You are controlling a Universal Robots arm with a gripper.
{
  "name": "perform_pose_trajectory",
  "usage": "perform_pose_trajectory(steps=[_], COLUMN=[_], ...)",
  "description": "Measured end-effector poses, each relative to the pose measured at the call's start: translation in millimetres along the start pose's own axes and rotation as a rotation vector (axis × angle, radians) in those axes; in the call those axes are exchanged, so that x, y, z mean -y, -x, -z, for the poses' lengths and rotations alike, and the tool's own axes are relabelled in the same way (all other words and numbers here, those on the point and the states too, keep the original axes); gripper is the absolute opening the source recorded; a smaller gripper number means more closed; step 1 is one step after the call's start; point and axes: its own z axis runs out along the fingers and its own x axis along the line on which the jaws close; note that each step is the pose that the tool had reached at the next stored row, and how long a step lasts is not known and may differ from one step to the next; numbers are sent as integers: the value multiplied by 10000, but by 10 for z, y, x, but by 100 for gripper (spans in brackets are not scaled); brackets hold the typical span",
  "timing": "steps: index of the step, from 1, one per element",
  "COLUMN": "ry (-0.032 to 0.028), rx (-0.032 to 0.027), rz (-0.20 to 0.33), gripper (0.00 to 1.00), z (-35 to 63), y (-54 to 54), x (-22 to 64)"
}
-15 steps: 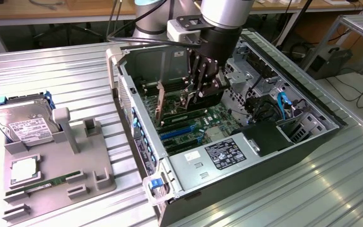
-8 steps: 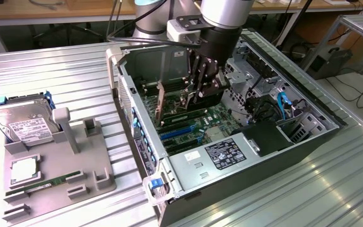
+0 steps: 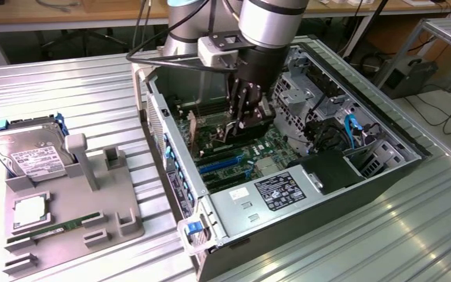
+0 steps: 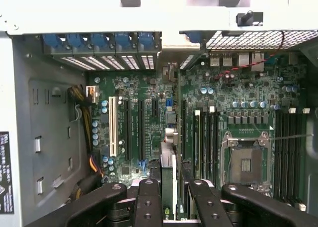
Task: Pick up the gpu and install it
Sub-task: 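Insert the gpu into the slot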
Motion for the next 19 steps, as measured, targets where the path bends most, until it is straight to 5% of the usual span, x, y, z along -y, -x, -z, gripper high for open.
perform_pose_trajectory(steps=[11,17,19], ry=[-1,1,2], rx=[7,137,223], rz=[12,18,19], gripper=[26,26,26], z=[-256,-377,-404], y=[2,-10,-14], x=[-5,-38,-45])
